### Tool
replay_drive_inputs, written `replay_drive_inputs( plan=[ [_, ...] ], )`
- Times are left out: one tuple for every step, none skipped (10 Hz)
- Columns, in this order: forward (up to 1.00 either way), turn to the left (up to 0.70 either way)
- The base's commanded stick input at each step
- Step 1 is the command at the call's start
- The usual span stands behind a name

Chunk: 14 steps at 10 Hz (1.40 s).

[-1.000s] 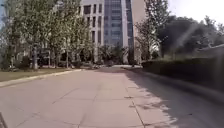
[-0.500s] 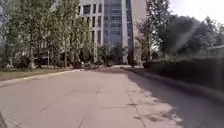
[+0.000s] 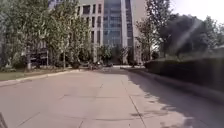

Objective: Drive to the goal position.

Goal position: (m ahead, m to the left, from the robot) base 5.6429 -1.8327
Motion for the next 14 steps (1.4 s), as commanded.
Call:
replay_drive_inputs(
  plan=[
    [0.7, 0.0],
    [0.7, 0.0],
    [0.7, 0.0],
    [0.7, 0.0],
    [0.7, 0.0],
    [0.7, 0.0],
    [0.7, 0.0],
    [0.7, 0.0],
    [0.7, 0.0],
    [0.7, 0.0],
    [0.7, 0.0],
    [0.7, 0.0],
    [0.7, 0.0],
    [0.7, 0.0]
  ],
)
